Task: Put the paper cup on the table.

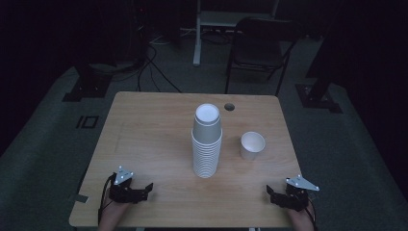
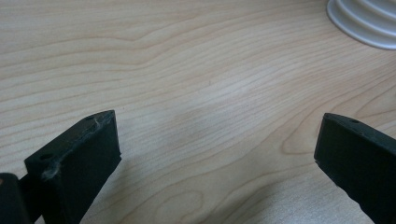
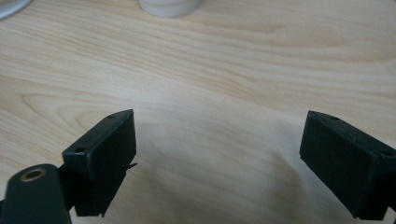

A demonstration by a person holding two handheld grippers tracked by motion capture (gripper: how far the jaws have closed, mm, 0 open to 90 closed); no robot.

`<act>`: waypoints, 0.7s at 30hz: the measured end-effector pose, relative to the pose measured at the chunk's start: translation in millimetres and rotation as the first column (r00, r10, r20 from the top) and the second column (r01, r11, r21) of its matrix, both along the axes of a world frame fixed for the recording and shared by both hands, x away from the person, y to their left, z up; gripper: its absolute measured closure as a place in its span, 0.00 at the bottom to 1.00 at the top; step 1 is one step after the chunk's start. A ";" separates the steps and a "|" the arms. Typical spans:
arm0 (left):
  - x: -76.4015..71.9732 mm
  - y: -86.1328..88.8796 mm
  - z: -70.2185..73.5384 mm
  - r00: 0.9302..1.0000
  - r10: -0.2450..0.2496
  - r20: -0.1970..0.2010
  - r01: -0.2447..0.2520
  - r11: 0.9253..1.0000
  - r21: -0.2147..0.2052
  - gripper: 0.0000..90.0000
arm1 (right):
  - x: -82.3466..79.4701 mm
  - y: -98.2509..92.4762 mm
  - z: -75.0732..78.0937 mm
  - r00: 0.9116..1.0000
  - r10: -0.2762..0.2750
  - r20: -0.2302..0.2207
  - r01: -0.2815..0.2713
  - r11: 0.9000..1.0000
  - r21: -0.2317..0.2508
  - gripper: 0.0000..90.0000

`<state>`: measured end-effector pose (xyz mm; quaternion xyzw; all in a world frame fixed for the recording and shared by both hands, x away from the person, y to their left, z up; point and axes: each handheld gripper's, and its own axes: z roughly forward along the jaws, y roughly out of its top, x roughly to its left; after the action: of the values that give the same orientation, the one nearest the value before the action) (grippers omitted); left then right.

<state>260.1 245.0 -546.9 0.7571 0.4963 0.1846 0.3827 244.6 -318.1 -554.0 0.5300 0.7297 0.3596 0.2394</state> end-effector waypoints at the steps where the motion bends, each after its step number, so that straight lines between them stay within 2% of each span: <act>1: -0.1 -0.1 -0.3 1.000 0.000 -0.001 0.000 1.000 0.000 0.01 | -0.7 -1.8 -0.4 1.000 -0.006 -0.010 0.006 1.000 -0.006 0.12; 7: 0.3 0.9 -1.1 1.000 0.020 -0.007 -0.020 1.000 0.008 0.01 | -5.6 -10.1 -2.4 0.996 -0.059 -0.062 0.057 0.998 -0.027 0.12; 11: 0.8 2.3 -1.3 0.999 0.041 -0.012 -0.041 0.999 0.009 0.01 | -11.3 -11.7 -5.1 0.995 -0.086 -0.044 0.084 0.996 -0.033 0.12; 21: 1.4 1.7 -1.6 0.999 0.042 -0.023 -0.042 0.999 0.021 0.01 | -11.8 -11.8 -5.4 0.995 -0.091 -0.042 0.090 0.995 -0.030 0.12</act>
<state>261.5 246.7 -548.5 0.7524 0.5146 0.1889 0.3651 232.8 -329.9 -559.4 0.5667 0.7149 0.3265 0.2471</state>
